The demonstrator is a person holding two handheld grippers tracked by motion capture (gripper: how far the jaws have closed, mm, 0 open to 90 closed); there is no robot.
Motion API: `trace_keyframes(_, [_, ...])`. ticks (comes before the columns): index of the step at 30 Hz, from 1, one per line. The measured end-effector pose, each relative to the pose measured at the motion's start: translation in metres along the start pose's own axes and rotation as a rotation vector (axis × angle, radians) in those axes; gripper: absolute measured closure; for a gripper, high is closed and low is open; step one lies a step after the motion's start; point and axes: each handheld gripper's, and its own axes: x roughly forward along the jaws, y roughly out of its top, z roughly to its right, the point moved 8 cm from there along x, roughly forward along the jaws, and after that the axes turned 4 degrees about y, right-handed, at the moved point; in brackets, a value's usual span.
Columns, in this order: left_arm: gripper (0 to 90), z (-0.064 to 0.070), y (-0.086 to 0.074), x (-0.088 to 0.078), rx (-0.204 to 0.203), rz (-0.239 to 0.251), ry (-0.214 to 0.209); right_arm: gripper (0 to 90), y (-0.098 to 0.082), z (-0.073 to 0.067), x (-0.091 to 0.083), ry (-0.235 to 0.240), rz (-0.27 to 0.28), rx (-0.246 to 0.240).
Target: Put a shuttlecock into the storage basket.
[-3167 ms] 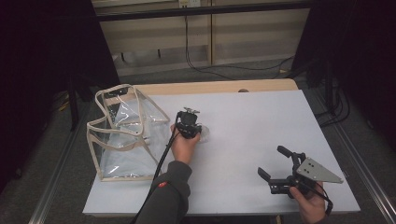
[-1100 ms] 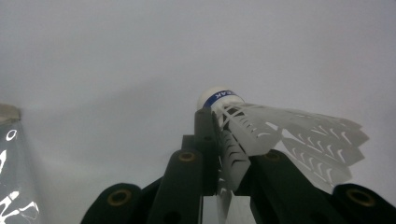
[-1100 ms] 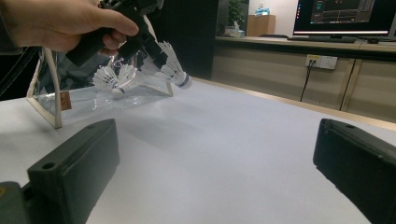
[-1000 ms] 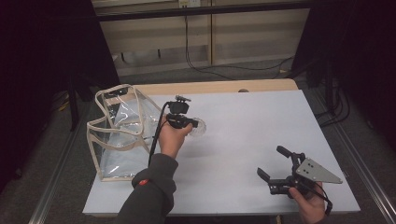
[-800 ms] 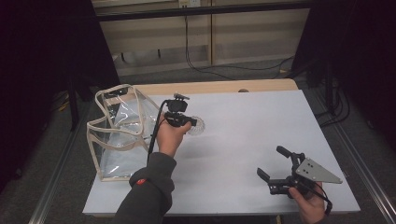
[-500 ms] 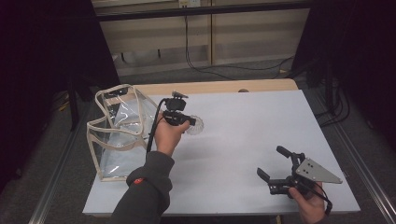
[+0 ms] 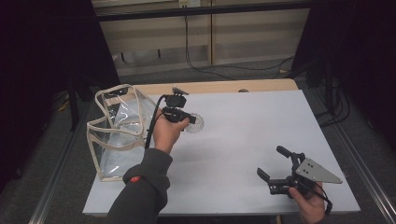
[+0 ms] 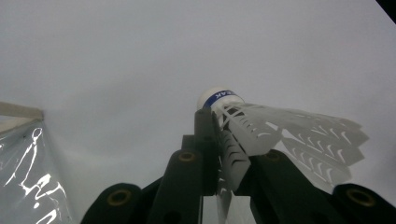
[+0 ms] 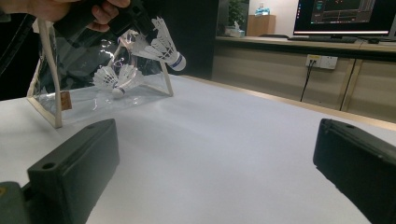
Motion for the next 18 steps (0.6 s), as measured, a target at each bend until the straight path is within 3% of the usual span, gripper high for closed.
trace_keyframes(18, [85.3, 0.002, 0.007, -0.017, 0.02, -0.011, -0.013, 0.4, 0.0, 0.0, 0.0, 0.0, 0.0, -0.003])
